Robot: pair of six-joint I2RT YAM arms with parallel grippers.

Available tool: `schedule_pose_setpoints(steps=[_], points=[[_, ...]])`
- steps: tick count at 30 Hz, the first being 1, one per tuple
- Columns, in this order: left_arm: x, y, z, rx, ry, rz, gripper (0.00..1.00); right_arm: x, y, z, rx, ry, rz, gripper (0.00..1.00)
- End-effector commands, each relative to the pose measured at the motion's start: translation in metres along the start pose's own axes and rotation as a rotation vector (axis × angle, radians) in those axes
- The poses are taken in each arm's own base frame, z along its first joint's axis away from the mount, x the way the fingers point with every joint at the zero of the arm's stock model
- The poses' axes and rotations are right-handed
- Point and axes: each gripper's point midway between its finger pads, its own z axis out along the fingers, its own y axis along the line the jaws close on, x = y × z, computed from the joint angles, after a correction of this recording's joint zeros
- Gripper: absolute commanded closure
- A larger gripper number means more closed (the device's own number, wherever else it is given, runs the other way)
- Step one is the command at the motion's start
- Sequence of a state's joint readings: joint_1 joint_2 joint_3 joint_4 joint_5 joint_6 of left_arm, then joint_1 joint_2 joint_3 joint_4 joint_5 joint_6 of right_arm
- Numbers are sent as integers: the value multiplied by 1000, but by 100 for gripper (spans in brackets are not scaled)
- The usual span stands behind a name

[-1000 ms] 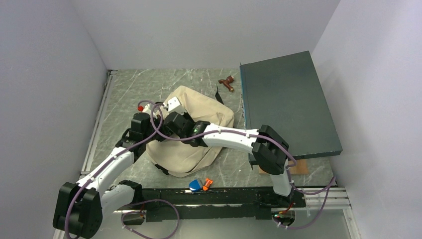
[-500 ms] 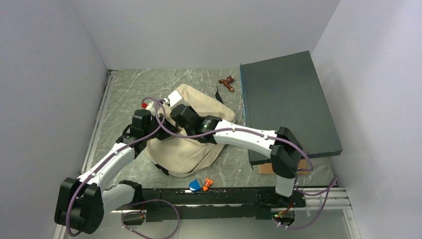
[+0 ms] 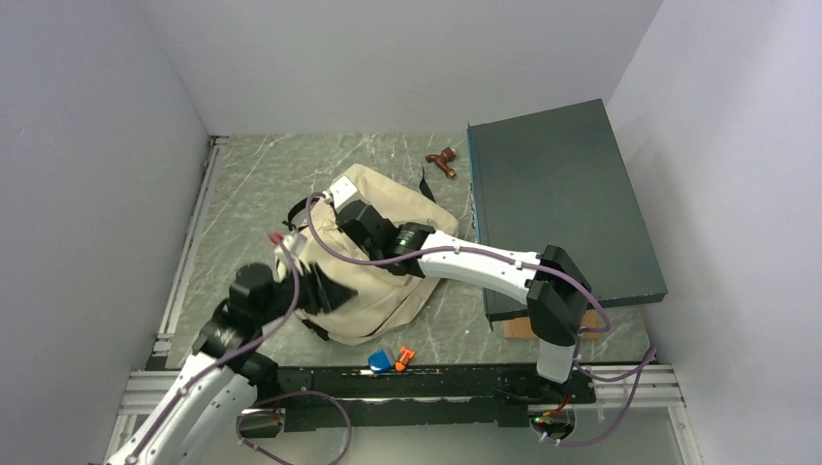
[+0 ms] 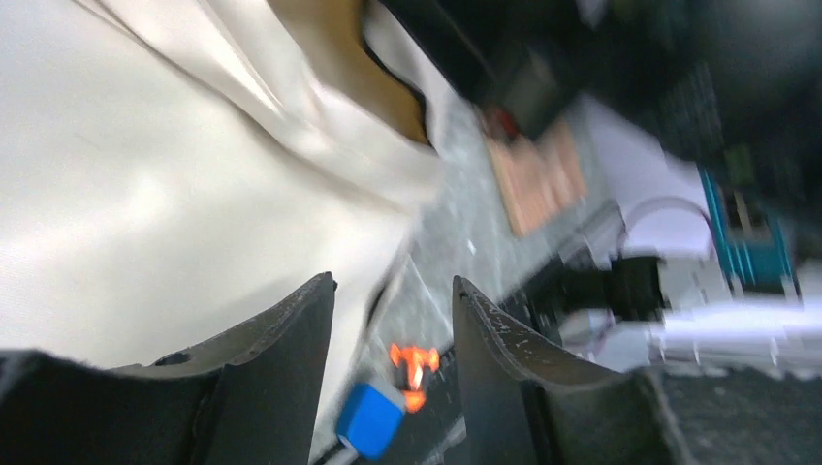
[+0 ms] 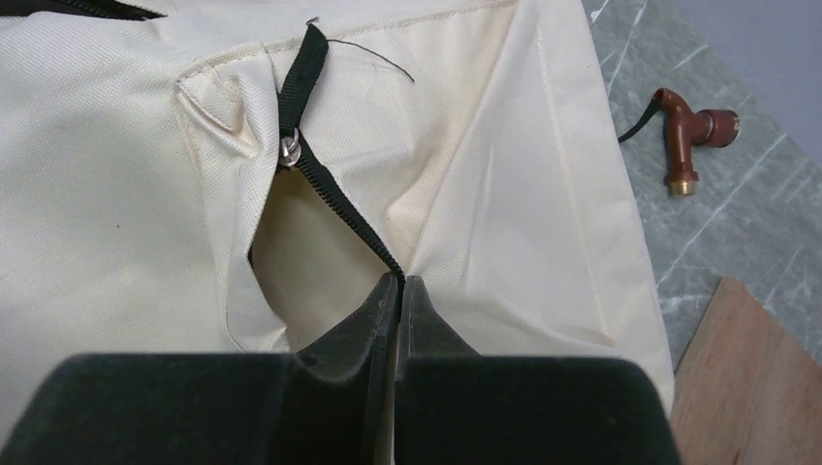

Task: Pack the student bag
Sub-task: Pick up the stationery from the center of the board.

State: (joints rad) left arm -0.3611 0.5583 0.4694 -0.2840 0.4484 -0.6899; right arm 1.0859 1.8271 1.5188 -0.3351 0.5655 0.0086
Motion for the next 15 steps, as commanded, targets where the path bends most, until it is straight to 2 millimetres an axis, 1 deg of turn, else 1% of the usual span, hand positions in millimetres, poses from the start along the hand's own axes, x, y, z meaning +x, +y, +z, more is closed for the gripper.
schedule_pose_setpoints(steps=[1,4,6,7,9,10,11,12,13,15], points=[[64,-10,-13,106,95,-29,46,-10,-11,-12,-16,-43,82,100],[84,-13,-18,141,118,-23,48,-7,-11,-10,-30,-38,100,100],[95,-18,-18,177,136,5,45,-7,-11,-9,-34,-35,103,100],[99,-17,-17,164,143,32,41,-7,-11,-8,-35,-34,106,100],[108,-14,-13,124,173,117,24,-9,-12,-8,-43,-37,113,100],[112,-14,-11,106,191,155,14,-10,-11,-8,-47,-39,115,100],[116,-13,-9,84,207,193,6,-10,-12,-9,-49,-38,116,100],[120,-14,-7,69,222,233,3,-10,-12,-9,-48,-37,115,100],[123,-17,-5,68,231,275,1,-10,-13,-9,-47,-37,116,100],[132,-20,-1,52,264,361,1,-8,-15,-10,-51,-35,119,100]])
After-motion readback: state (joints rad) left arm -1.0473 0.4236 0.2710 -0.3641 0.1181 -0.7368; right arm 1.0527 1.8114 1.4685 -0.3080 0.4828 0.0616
